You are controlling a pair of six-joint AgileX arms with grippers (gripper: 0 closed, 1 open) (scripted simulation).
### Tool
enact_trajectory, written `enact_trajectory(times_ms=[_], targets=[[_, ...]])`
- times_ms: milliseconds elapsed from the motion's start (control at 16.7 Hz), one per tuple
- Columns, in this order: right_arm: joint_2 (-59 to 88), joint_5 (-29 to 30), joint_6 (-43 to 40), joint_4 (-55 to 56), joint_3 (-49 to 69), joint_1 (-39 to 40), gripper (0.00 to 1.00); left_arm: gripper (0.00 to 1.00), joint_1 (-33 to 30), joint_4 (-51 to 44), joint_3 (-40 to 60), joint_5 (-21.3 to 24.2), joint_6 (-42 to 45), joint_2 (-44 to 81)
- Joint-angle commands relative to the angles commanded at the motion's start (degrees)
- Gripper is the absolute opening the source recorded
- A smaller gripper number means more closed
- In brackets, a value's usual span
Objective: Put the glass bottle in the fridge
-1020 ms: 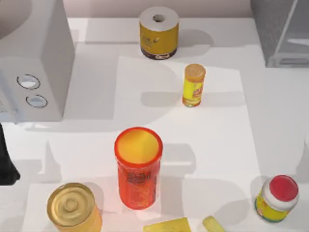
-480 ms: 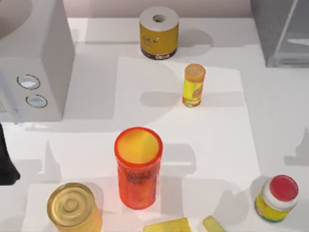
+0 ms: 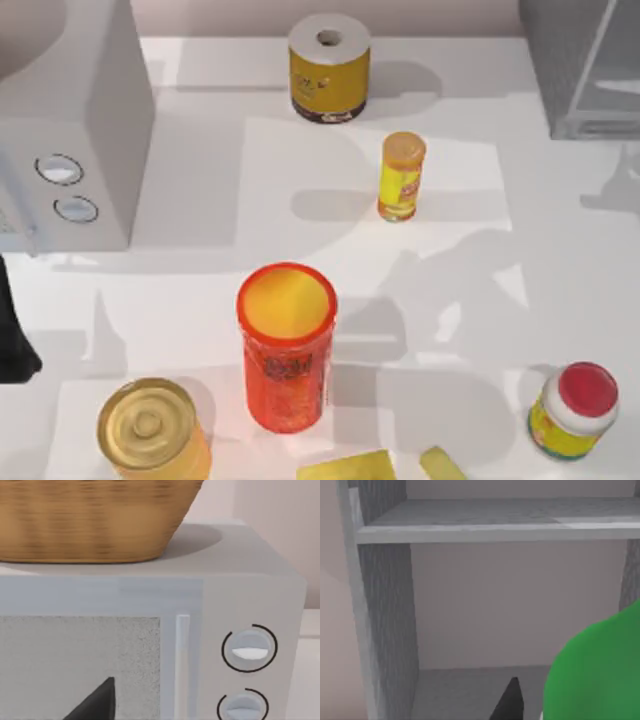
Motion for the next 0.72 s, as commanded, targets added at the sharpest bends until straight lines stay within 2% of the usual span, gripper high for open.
enact_trajectory(times_ms=[360,720], targets=[[35.1,-5.2,0.0,16.0,15.2,-5.0,0.01,1.0,0.0,0.0,0.0,0.0,0.0,0.0],[51.1,-10.7,-0.4,24.0,23.7,-7.5,0.01,1.0,0.0,0.0,0.0,0.0,0.0,0.0]])
